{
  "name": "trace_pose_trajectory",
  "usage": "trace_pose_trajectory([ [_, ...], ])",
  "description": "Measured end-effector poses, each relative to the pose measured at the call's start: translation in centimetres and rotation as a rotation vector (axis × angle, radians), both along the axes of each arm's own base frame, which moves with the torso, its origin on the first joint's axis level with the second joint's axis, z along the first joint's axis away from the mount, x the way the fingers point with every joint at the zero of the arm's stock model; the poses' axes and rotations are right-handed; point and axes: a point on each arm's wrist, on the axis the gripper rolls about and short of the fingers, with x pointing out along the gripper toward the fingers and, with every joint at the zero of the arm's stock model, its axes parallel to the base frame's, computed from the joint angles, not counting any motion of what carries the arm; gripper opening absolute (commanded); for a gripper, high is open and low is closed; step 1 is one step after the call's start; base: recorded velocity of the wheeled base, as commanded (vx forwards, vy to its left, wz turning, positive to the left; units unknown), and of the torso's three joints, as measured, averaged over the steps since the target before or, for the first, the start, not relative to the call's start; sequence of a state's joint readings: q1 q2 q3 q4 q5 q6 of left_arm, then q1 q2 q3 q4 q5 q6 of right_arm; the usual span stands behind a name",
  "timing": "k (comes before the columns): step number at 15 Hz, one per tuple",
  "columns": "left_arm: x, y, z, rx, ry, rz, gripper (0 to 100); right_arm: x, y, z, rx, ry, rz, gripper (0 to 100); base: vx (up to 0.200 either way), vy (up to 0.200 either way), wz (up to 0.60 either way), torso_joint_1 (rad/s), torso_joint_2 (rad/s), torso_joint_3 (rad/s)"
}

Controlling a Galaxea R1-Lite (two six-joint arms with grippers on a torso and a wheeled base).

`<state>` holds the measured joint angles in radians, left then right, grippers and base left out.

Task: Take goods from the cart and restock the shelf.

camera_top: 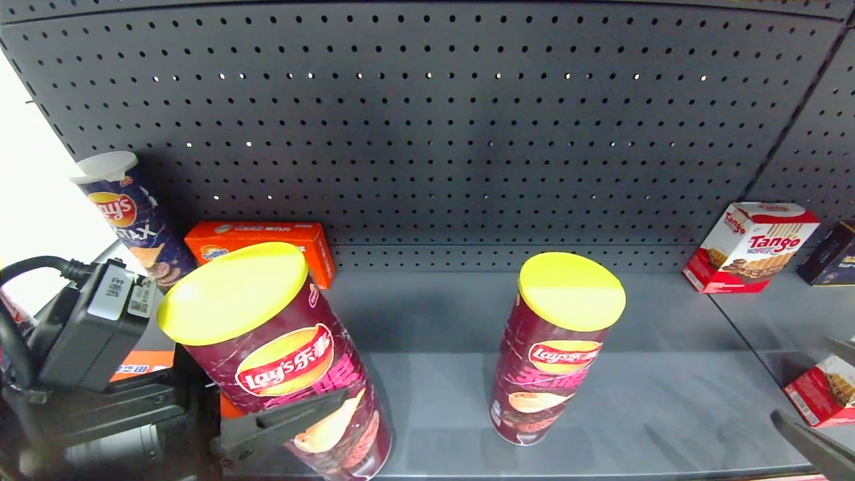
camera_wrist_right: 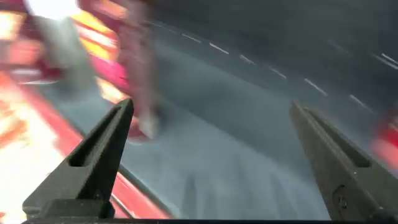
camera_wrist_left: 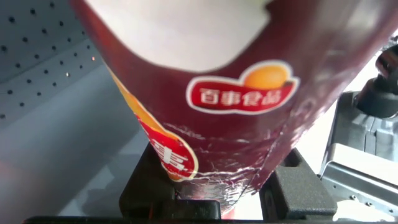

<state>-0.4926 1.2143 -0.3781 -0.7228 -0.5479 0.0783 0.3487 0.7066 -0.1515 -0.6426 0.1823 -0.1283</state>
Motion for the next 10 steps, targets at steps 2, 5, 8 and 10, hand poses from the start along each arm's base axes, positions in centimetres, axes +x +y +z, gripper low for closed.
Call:
trace_pose_trajectory([
  [2, 0.0, 0.0, -0.1, 0.002, 0.003, -0.001, 0, -3.0, -1.4, -1.9, -0.006, 0.05, -0.145, 100, 0.0, 0.0, 0.0, 0.0, 0.0, 0.0],
  [5, 0.1, -0.1, 0.2, -0.003, -0.01, -0.004, 0, -6.8, -3.1, -6.5, -0.064, 0.206, -0.322, 100, 0.0, 0.0, 0.0, 0.0, 0.0, 0.0],
  [8, 0.3, -0.2, 0.7, -0.012, -0.021, -0.008, 0, -7.9, -3.7, -8.2, -0.002, 0.132, -0.422, 100, 0.0, 0.0, 0.0, 0.0, 0.0, 0.0],
  [10, 0.3, -0.2, 0.7, -0.013, -0.023, -0.007, 0, -8.0, -3.7, -8.7, 0.034, 0.094, -0.399, 100, 0.0, 0.0, 0.0, 0.0, 0.0, 0.0],
])
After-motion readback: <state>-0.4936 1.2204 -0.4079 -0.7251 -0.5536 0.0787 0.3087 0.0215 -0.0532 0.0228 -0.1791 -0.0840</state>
